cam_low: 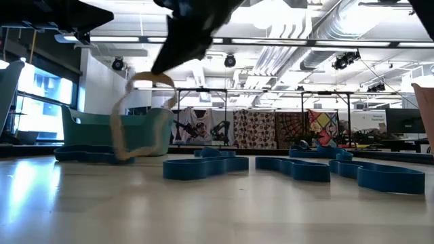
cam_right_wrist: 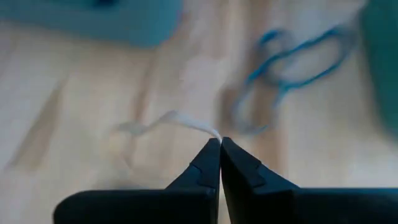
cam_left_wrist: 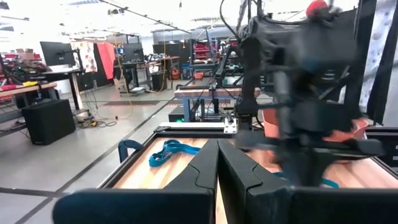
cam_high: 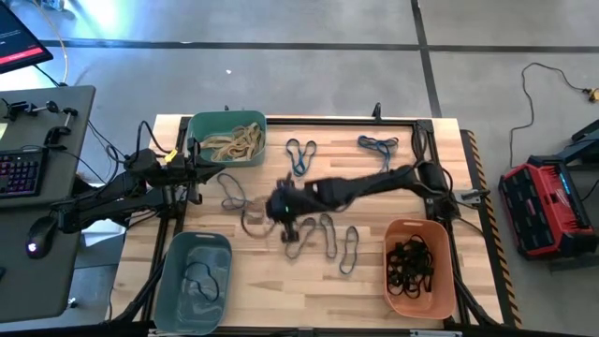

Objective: Sort rubber bands into baskets
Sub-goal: Put the brown rubber band into the green bin

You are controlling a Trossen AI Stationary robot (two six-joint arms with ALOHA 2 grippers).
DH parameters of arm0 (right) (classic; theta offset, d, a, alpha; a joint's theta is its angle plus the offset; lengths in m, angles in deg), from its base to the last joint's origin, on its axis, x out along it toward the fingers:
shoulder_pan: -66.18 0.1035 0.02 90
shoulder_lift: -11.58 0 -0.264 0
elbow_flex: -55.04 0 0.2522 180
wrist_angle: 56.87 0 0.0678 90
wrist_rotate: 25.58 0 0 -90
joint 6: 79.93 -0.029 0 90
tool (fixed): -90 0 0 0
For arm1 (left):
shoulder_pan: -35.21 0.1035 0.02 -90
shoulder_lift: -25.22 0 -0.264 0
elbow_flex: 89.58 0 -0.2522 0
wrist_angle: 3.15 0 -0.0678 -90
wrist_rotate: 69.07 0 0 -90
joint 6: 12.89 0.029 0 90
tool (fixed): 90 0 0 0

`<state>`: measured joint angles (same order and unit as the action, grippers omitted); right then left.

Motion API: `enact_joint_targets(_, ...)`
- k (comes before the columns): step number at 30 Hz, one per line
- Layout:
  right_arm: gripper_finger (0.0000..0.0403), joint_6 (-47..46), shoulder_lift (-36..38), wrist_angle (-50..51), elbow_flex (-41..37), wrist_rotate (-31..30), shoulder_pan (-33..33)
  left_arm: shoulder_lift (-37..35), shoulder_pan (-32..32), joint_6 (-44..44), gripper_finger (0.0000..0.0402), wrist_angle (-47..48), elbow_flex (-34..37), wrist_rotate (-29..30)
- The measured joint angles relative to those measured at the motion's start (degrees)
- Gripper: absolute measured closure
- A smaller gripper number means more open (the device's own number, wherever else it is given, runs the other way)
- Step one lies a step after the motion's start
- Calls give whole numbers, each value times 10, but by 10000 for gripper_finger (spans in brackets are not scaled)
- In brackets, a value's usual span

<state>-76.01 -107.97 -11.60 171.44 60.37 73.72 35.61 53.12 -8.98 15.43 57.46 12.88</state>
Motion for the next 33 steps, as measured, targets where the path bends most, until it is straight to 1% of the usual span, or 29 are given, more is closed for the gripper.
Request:
enact_joint_targets(3,402,23,0,-61,5,-4,-28,0,0,-2,402,0,0,0)
enact_joint_targets(11,403,26,0,-193,5,-9,-99,0,0,-3,402,0,0,0)
enact_joint_targets(18,403,20,0,-243,5,-8,-152,0,0,-3,402,0,0,0)
enact_joint_targets(22,403,19,0,-274,10,9,-174,0,0,1,402,0,0,-1)
enact_joint_targets(26,403,25,-21,-252,64,13,-188,0,0,2,402,-1,0,-1)
enact_joint_targets(33,403,40,-106,-170,219,21,-211,0,0,2,401,0,0,-2)
